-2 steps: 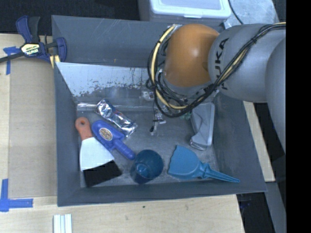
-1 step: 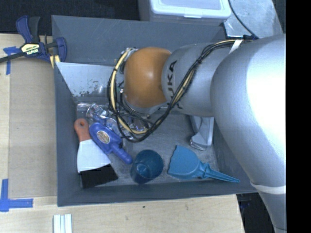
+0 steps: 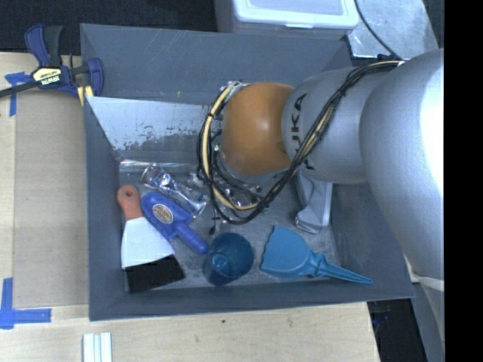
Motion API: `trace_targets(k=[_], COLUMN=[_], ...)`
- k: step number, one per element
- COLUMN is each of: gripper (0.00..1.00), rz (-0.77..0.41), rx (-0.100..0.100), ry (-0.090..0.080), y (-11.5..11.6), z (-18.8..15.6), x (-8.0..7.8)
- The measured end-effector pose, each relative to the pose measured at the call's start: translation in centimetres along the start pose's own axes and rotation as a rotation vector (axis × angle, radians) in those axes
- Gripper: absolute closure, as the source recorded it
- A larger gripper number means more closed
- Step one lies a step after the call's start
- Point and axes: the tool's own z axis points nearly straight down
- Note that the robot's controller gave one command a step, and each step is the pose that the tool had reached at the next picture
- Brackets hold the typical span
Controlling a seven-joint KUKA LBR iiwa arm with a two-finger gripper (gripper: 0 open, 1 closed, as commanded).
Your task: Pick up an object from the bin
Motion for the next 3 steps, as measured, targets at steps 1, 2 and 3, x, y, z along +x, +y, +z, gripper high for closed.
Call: trace_targets(k=[1,2,3], gripper=[1.0,1.0,1.0], rz=[0.014,0.014,0.051], rx=[-0.011,-0.011,-0.012], ry=[0.006,0.006,-0.002], y=[3.2,3.2,0.5], z=[-4.3,-4.3,-3.4], x=[-2.7,-2.7,-0.6])
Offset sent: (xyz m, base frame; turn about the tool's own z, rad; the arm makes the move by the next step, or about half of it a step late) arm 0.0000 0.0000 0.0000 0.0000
